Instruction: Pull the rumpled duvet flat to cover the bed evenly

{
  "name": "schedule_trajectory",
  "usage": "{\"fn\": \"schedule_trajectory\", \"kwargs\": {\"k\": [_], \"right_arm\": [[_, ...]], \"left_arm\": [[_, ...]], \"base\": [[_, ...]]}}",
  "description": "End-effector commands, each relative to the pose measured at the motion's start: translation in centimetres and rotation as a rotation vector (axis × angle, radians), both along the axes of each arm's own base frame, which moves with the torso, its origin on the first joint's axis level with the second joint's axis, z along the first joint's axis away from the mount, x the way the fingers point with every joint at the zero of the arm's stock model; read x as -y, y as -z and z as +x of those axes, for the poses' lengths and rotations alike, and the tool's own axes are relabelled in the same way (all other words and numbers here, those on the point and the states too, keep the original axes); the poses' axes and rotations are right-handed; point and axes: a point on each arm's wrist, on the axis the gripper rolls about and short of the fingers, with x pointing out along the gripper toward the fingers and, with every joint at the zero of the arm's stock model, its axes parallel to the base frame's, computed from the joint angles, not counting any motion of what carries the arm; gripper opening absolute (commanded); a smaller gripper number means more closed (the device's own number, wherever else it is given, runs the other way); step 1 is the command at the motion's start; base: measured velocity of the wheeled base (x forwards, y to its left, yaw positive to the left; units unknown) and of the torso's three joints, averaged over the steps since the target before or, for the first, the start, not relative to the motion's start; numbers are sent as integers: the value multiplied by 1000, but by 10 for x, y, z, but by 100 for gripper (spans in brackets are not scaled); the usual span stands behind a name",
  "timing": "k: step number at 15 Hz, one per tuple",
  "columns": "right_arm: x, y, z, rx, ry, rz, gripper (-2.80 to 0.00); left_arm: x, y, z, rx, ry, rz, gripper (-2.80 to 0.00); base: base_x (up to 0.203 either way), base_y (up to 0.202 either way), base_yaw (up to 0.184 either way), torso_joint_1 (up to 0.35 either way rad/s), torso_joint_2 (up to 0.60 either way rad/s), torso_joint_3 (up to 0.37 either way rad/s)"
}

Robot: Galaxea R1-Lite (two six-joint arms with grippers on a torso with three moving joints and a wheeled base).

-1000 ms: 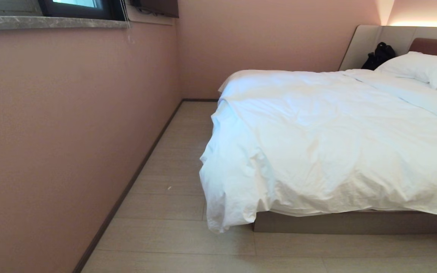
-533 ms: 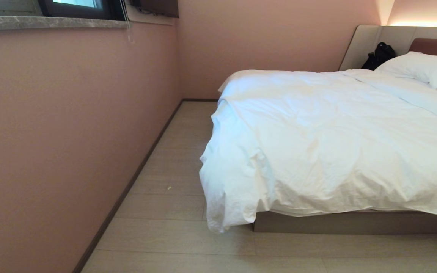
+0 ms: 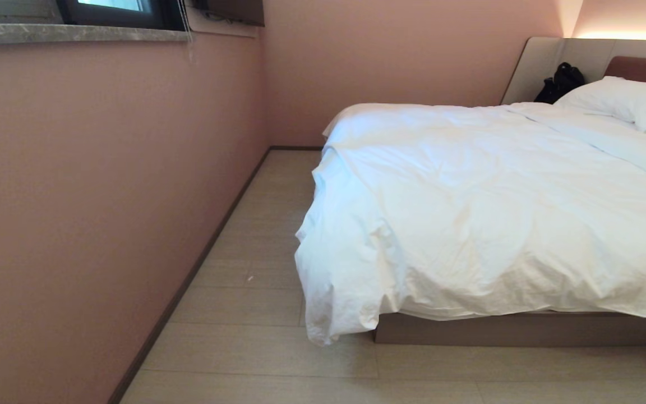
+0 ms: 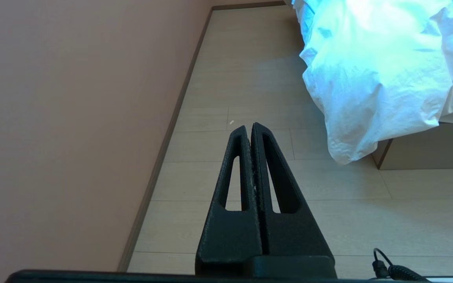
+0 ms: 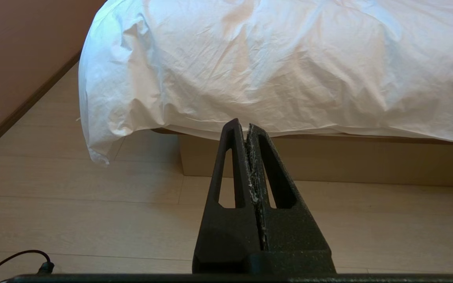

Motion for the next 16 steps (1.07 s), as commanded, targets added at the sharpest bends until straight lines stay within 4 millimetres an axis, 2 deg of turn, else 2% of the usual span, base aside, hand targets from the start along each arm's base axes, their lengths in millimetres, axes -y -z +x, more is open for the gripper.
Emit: {"fn": "schedule_trajectory", "kwargs": {"k": [1,16], "right_arm": [[0,0,0,-1,0,0,-280],[0,0,0,-1,0,-1,-280]], "left_arm": [[0,0,0,0,0,0,-280],[0,0,0,0,0,0,-280]], "base": [[0,0,0,0,0,0],[0,0,0,0,0,0]]}}
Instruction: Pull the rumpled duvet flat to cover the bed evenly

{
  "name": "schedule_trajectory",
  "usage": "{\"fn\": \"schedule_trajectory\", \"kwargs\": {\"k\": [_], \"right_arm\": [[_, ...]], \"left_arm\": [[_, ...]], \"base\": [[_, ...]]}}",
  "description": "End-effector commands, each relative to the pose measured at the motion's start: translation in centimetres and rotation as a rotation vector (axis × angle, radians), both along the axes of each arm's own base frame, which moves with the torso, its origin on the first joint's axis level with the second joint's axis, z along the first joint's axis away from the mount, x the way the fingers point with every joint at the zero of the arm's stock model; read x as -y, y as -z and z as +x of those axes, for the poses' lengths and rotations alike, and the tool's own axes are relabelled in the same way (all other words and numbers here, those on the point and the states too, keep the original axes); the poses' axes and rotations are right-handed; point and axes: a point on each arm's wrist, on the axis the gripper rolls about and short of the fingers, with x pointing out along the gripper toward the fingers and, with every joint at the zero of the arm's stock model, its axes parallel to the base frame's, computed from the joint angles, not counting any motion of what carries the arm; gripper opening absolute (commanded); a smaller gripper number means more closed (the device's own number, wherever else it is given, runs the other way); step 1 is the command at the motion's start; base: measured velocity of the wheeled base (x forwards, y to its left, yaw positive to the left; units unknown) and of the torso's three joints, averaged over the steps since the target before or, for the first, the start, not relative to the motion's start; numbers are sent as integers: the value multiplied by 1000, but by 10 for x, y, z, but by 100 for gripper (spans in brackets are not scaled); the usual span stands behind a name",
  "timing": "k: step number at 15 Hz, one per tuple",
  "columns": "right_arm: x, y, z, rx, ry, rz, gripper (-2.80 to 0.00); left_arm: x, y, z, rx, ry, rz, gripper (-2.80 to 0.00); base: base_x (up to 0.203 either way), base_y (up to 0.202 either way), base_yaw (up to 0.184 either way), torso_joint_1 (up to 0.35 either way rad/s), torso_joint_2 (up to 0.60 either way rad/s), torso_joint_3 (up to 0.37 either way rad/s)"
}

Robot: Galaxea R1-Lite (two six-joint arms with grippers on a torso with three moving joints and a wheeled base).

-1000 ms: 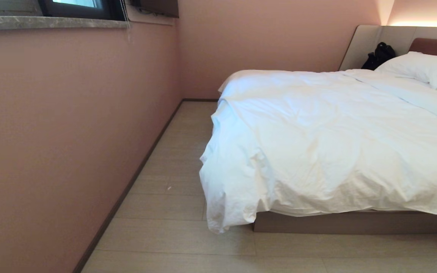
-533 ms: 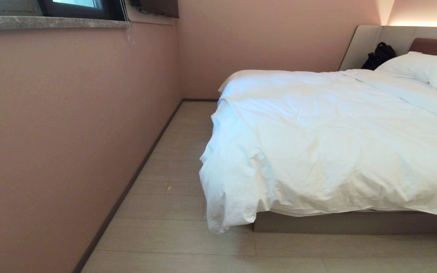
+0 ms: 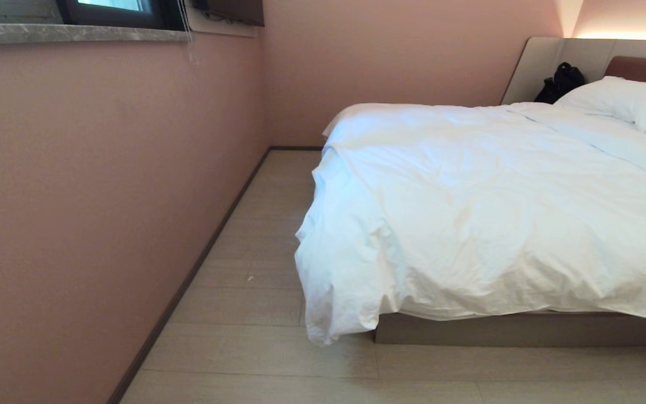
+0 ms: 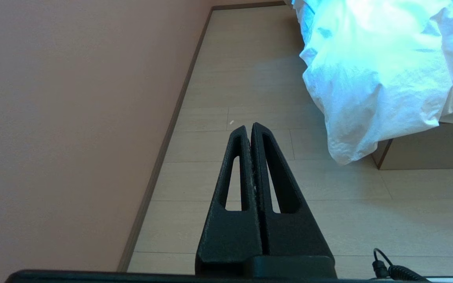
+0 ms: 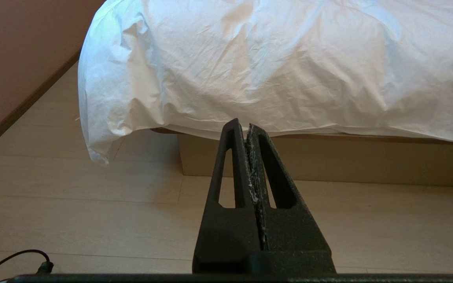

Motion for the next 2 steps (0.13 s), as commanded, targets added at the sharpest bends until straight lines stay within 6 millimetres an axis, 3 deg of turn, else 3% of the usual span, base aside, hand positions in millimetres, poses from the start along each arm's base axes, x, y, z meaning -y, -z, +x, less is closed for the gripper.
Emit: {"fn": "schedule_trajectory", "kwargs": {"k": [1,2], "right_arm": [[0,0,0,0,0,0,-280],[0,0,0,-1,-1,0,-280]], "left_arm": [[0,0,0,0,0,1,-280],[0,0,0,0,0,1,-280]], "base": [[0,0,0,0,0,0],[0,0,0,0,0,0]]}}
